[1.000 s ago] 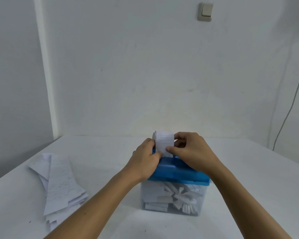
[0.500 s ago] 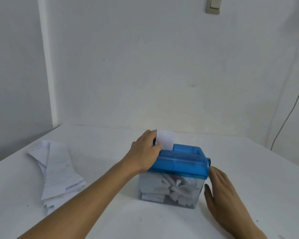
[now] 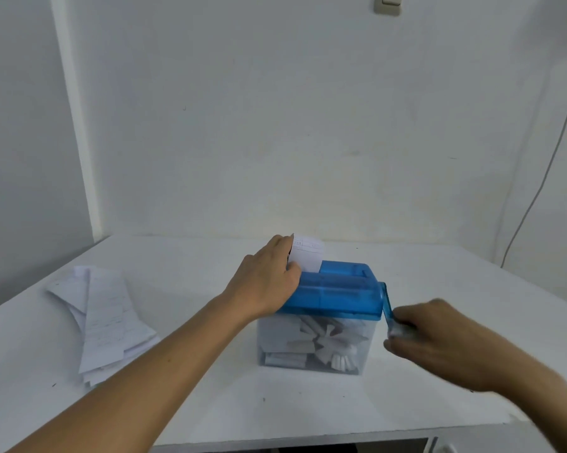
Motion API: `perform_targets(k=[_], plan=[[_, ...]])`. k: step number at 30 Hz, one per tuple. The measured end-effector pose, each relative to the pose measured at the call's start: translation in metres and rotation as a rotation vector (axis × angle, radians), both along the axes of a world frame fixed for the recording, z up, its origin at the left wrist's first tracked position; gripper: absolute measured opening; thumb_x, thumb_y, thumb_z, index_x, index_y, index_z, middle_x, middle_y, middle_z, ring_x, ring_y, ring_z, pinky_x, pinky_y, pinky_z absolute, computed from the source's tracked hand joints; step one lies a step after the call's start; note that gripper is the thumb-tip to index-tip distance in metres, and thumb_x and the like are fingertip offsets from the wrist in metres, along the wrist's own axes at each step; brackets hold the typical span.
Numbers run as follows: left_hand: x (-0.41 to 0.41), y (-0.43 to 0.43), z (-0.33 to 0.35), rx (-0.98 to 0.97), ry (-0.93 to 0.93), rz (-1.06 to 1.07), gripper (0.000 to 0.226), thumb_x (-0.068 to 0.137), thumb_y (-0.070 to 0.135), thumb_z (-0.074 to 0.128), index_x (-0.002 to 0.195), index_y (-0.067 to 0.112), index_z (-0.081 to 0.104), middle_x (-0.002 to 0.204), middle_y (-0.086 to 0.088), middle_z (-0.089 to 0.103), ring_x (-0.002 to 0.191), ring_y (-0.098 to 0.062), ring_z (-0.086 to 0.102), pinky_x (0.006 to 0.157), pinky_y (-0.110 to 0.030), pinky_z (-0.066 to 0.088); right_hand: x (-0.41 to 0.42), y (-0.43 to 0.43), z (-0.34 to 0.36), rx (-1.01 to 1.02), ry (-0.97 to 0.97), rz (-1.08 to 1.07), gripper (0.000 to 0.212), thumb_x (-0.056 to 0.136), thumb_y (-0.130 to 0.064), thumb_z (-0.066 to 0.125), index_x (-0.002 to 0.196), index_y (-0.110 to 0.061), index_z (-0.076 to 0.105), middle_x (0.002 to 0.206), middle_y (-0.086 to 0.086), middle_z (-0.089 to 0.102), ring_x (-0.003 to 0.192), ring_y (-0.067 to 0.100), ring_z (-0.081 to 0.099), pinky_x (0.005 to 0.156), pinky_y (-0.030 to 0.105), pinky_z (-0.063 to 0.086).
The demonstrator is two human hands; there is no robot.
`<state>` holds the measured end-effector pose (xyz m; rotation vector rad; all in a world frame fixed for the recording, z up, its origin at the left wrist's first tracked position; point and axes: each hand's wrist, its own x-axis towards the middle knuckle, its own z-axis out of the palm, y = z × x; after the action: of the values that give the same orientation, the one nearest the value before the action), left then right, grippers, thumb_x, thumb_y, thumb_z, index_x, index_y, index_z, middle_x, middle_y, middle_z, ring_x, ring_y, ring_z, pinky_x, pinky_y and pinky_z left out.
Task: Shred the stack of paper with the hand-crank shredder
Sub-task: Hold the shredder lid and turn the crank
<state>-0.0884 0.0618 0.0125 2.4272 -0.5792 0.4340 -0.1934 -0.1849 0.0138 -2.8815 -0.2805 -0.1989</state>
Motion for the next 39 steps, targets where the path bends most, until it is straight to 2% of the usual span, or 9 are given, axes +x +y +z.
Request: perform_targets(k=[4, 7, 12, 19, 24, 30, 33, 36, 39], plan=[[0.004, 0.003, -0.002, -0.057, 0.026, -0.058, 0.007, 0.1, 0.02, 0.041, 0.096, 0.017, 0.045, 0.098, 0.003, 0.052, 0.09, -0.025, 0.056, 0.081, -0.047, 0.05, -0.003, -0.011, 0.047, 0.187, -0.037, 0.087, 0.035, 0.091, -0.053, 0.057, 0.073, -0.024, 0.066, 0.067, -0.009, 0.065, 0.06, 0.008, 0.064, 0.06, 0.024, 0.053], [0.005, 0.0, -0.004, -0.097, 0.041, -0.116, 0.01, 0.101, 0.02, 0.043, 0.104, 0.028, 0.049, 0.109, 0.011, 0.055, 0.1, -0.013, 0.057, 0.088, -0.037, 0.053, 0.015, -0.018, 0.059, 0.241, -0.149, 0.032, 0.04, 0.087, -0.061, 0.049, 0.081, -0.025, 0.067, 0.071, -0.008, 0.067, 0.064, 0.01, 0.069, 0.063, 0.03, 0.057], [0.009, 0.001, -0.008, -0.13, 0.044, -0.121, 0.012, 0.1, 0.019, 0.046, 0.103, 0.03, 0.05, 0.107, 0.02, 0.054, 0.1, -0.006, 0.056, 0.089, -0.033, 0.05, 0.079, -0.021, 0.038, 0.514, -0.197, -0.016, 0.015, 0.098, -0.031, 0.061, 0.098, -0.02, 0.05, 0.096, 0.002, 0.061, 0.075, 0.022, 0.064, 0.057, 0.029, 0.058], [0.006, 0.001, -0.007, -0.166, 0.082, -0.122, 0.009, 0.101, 0.027, 0.05, 0.11, 0.028, 0.054, 0.117, 0.015, 0.056, 0.11, -0.012, 0.055, 0.1, -0.039, 0.048, 0.1, -0.017, -0.04, 0.923, 0.044, -0.063, 0.017, 0.105, -0.014, 0.046, 0.099, -0.001, 0.057, 0.085, 0.014, 0.059, 0.069, 0.021, 0.053, 0.059, 0.033, 0.046], [-0.005, 0.0, -0.004, -0.112, 0.13, -0.079, 0.082, 0.062, 0.091, 0.059, 0.12, 0.032, 0.054, 0.116, 0.02, 0.057, 0.106, -0.005, 0.056, 0.09, -0.03, 0.051, 0.067, -0.002, -0.077, 1.074, 0.099, -0.161, 0.028, 0.106, -0.01, 0.04, 0.094, -0.001, 0.063, 0.07, 0.008, 0.049, 0.054, 0.012, 0.042, 0.052, 0.028, 0.035], [-0.004, -0.001, -0.005, -0.126, 0.124, -0.056, 0.078, 0.058, 0.093, 0.065, 0.111, 0.037, 0.061, 0.103, 0.021, 0.063, 0.091, -0.001, 0.061, 0.082, -0.032, 0.057, 0.01, -0.001, -0.065, 1.151, 0.047, -0.089, 0.041, 0.098, -0.038, 0.057, 0.076, -0.004, 0.064, 0.066, 0.011, 0.061, 0.056, 0.02, 0.05, 0.049, 0.031, 0.039], [-0.002, -0.001, -0.005, -0.13, 0.122, -0.073, 0.066, 0.059, 0.092, 0.066, 0.095, 0.037, 0.064, 0.09, 0.017, 0.066, 0.078, -0.003, 0.062, 0.067, -0.028, 0.051, -0.014, -0.017, -0.033, 0.884, 0.149, 0.134, 0.029, 0.089, -0.039, 0.073, 0.076, -0.014, 0.069, 0.071, 0.006, 0.064, 0.063, 0.018, 0.056, 0.058, 0.029, 0.045], [-0.001, -0.001, -0.005, -0.146, 0.115, -0.093, 0.062, 0.061, 0.09, 0.067, 0.088, 0.034, 0.066, 0.085, 0.013, 0.066, 0.074, -0.007, 0.062, 0.064, -0.03, 0.051, -0.017, -0.026, -0.002, 0.666, 0.067, 0.205, 0.017, 0.091, -0.031, 0.067, 0.078, -0.021, 0.07, 0.068, 0.004, 0.063, 0.064, 0.014, 0.058, 0.064, 0.022, 0.048], [-0.001, 0.0, -0.003, -0.153, 0.12, -0.116, 0.061, 0.062, 0.089, 0.066, 0.092, 0.036, 0.07, 0.089, 0.012, 0.066, 0.078, -0.008, 0.063, 0.07, -0.032, 0.054, 0.002, -0.022, 0.023, 0.793, -0.061, 0.226, 0.03, 0.096, -0.033, 0.056, 0.079, -0.014, 0.071, 0.069, 0.005, 0.062, 0.065, 0.02, 0.056, 0.067, 0.03, 0.05]])
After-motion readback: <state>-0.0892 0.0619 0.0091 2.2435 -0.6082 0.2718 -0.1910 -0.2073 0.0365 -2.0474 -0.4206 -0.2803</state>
